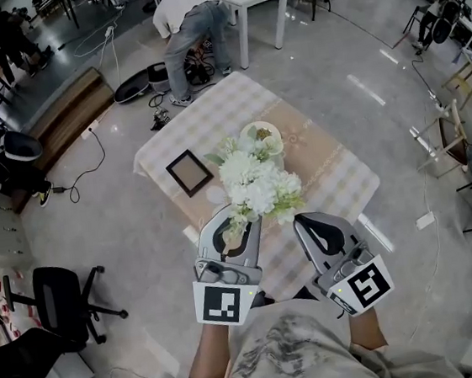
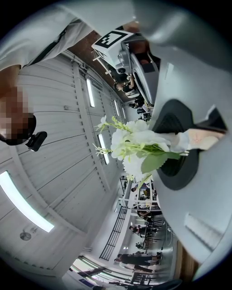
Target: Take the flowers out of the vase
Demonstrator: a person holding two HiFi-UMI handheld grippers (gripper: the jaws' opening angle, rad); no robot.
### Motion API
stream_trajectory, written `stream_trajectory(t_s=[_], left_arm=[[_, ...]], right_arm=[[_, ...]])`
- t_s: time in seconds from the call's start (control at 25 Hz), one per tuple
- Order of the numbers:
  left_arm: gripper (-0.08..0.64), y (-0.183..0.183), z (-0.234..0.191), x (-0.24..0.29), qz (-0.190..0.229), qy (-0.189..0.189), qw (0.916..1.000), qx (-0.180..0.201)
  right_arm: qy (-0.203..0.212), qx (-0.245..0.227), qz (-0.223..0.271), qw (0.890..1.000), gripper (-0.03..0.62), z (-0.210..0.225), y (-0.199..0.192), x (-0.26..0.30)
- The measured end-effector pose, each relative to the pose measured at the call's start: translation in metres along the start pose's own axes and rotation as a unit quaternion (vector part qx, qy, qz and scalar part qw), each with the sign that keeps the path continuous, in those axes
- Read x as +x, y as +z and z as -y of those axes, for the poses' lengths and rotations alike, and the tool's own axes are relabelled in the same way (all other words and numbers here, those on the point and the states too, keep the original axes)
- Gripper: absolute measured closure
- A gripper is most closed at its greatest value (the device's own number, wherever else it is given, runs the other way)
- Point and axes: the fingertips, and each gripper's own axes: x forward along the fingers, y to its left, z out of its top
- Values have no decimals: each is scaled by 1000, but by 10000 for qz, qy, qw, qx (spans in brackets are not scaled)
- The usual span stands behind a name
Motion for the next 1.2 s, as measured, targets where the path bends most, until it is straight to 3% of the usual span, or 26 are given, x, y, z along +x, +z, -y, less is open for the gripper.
stream_trajectory(t_s=[1.2], left_arm=[[495,-1,6,-9,-11,-68,10000,4]], right_arm=[[64,-67,-62,9999,577,-11,1,-5]])
